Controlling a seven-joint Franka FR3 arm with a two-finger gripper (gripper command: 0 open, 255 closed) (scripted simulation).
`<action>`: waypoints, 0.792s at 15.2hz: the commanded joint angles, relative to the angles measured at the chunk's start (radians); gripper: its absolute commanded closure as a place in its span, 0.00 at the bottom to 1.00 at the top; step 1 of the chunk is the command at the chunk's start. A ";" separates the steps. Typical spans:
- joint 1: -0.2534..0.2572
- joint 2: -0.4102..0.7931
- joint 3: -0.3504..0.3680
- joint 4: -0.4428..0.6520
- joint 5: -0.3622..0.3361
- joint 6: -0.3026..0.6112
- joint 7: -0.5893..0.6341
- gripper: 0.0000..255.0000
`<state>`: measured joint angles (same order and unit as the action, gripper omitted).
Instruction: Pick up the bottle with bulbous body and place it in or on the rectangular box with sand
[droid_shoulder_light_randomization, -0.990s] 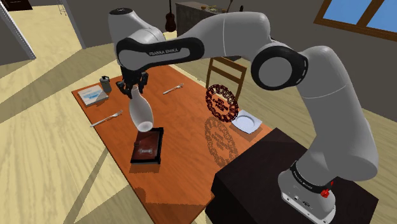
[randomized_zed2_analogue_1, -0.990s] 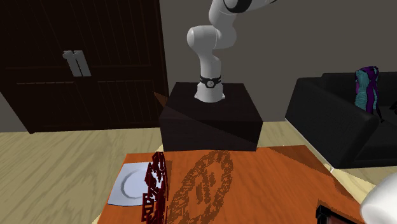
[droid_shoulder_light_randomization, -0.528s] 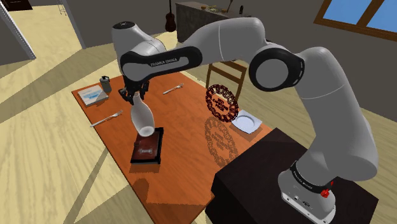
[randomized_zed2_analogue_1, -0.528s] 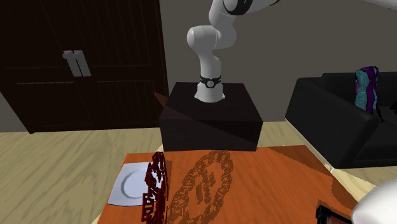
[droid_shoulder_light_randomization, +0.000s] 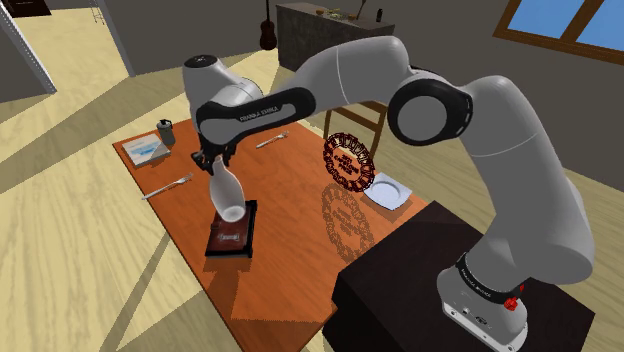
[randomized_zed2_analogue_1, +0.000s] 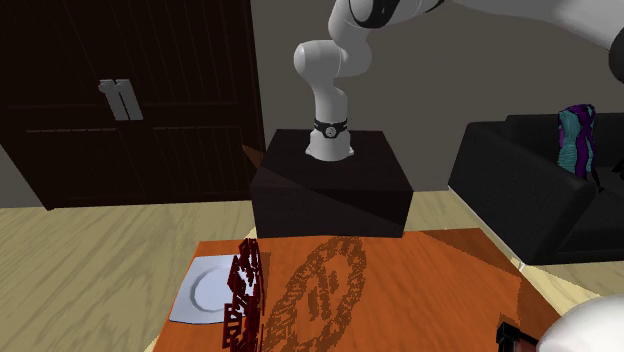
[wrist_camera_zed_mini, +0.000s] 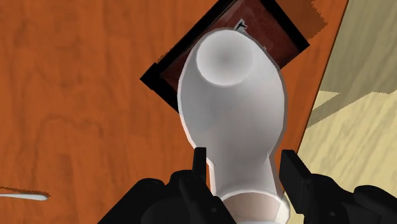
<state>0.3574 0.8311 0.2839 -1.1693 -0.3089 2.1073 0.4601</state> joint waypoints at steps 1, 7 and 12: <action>0.001 0.013 -0.003 -0.004 -0.004 0.018 0.003 1.00; 0.003 0.049 -0.011 -0.023 -0.014 0.073 0.012 1.00; 0.007 0.085 -0.019 -0.029 -0.022 0.114 0.020 1.00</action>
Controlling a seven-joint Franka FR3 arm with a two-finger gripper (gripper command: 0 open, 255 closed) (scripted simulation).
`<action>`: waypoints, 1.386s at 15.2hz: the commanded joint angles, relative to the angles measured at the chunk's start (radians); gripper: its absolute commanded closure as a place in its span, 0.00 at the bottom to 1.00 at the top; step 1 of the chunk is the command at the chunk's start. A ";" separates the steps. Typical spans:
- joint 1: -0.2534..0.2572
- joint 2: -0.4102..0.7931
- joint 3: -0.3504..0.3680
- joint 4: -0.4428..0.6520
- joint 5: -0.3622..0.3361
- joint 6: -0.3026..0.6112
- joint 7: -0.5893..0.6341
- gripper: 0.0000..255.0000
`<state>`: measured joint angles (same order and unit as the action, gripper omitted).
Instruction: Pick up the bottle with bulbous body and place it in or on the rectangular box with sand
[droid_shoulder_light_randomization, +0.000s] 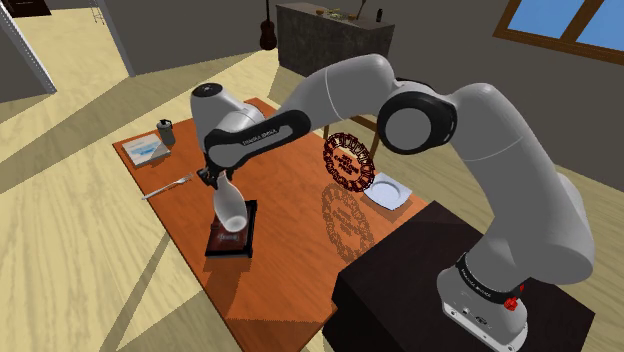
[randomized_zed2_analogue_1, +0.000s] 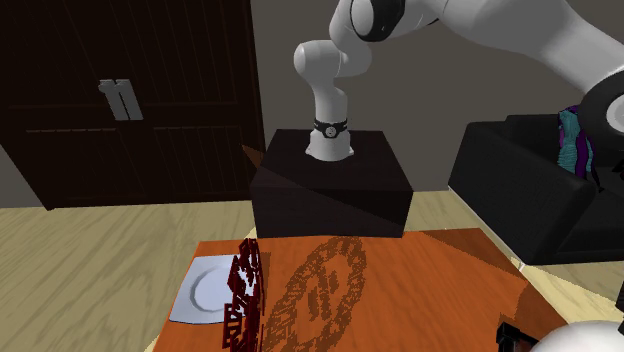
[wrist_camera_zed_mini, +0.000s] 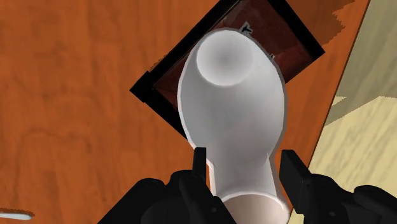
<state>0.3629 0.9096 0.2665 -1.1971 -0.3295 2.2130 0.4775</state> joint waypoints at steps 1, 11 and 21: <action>0.002 0.013 -0.003 -0.002 -0.003 0.016 0.003 1.00; 0.002 0.013 -0.003 -0.002 -0.003 0.016 0.003 0.00; -0.009 -0.082 0.014 -0.041 0.012 -0.040 0.000 0.00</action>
<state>0.3545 0.8304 0.2799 -1.2359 -0.3179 2.1734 0.4771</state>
